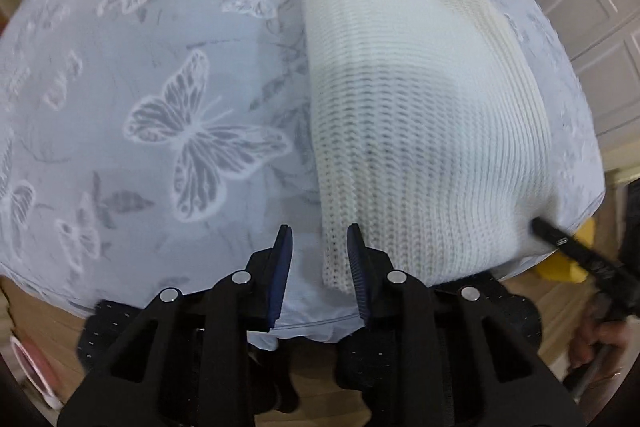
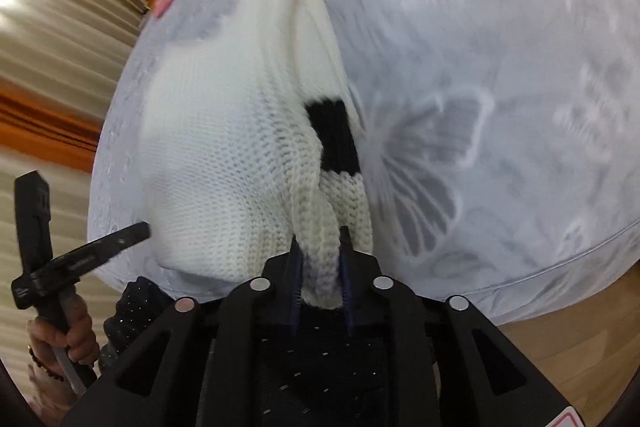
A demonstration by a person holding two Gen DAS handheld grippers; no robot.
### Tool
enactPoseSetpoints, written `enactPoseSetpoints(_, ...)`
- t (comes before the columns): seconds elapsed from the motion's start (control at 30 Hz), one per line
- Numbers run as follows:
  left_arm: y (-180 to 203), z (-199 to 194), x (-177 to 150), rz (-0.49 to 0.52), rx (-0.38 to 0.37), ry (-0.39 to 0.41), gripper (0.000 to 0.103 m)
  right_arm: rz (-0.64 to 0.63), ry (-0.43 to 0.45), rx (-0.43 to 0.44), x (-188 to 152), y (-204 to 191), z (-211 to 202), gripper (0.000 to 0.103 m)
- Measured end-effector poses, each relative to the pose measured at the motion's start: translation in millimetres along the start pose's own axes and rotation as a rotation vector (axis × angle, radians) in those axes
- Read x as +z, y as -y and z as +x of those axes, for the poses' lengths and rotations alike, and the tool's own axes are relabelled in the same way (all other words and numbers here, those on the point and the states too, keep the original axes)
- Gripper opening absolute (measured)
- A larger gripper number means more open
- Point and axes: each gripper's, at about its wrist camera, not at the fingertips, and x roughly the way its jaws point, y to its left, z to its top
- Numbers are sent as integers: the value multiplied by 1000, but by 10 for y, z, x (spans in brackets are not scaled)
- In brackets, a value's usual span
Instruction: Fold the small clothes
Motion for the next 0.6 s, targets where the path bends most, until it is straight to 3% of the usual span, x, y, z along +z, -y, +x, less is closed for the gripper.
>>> enactPoseSetpoints(0.2,115,-114,4,36,10,30,36,-221,121,-156,226,-599,-328,23)
enactPoseSetpoints(0.37,221,-164,9,72,53,59,39,-244,124,-129,508,-724,-168,23)
enactPoseSetpoints(0.53,265,-162,67,95,66,72,42,-184,91,-124,651,-673,31,23)
enactPoseSetpoints(0.6,283,-174,89,106,85,90,49,-158,87,-101,739,-646,64,25)
